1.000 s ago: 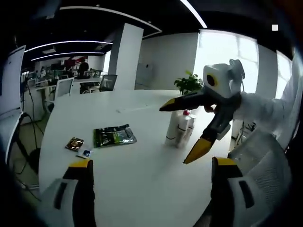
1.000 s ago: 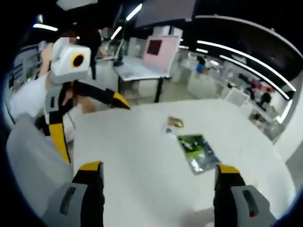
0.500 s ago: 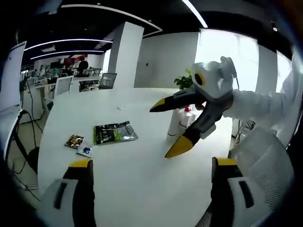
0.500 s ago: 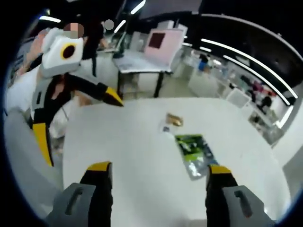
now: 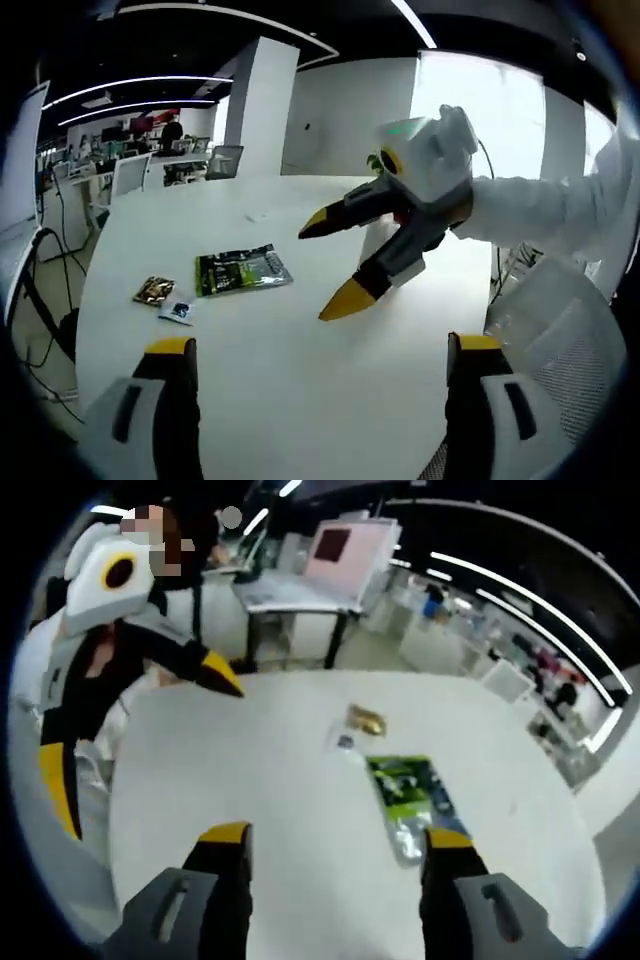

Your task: Arrange the skincare products in the storage area until every visible bottle or jar stands upright without overlapping.

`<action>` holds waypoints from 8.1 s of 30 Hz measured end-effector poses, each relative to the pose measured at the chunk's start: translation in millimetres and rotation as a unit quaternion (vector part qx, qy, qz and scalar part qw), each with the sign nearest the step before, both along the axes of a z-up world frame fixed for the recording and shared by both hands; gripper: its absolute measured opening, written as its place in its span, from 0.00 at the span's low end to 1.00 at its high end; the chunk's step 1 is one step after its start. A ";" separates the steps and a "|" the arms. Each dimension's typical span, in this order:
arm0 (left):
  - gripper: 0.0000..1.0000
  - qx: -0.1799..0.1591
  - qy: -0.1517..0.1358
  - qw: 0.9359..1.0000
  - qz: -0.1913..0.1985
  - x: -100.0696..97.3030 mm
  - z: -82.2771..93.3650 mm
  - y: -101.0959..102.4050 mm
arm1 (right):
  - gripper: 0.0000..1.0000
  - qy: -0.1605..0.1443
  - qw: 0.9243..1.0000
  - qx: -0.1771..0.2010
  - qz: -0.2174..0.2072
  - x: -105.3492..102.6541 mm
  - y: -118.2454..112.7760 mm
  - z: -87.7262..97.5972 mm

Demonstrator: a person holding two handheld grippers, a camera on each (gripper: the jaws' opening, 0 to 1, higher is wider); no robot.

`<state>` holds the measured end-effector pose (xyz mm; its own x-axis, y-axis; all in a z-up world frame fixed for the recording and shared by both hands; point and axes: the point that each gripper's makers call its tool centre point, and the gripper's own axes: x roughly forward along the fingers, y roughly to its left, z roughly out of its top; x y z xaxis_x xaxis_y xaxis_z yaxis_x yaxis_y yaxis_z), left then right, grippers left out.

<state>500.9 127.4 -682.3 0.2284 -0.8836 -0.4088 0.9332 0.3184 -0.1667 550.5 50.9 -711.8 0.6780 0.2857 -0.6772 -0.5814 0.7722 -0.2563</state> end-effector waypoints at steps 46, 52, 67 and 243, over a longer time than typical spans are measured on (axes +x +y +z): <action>0.99 0.004 0.034 0.999 0.022 9.8 -20.2 14.1 | 0.32 0.002 0.994 -0.099 0.038 87.9 -8.0 -57.1; 0.99 0.001 0.038 0.999 0.031 10.1 -21.6 18.7 | 0.28 -0.003 0.995 -0.098 0.034 97.0 -9.7 -61.8; 0.99 -0.001 0.046 0.998 0.040 8.4 -22.0 23.0 | 0.16 0.014 0.997 -0.076 0.016 104.3 -17.7 -72.7; 0.00 -0.269 0.281 0.915 0.106 30.7 43.9 -38.6 | 0.29 0.065 0.906 0.394 -0.136 -101.5 29.0 16.1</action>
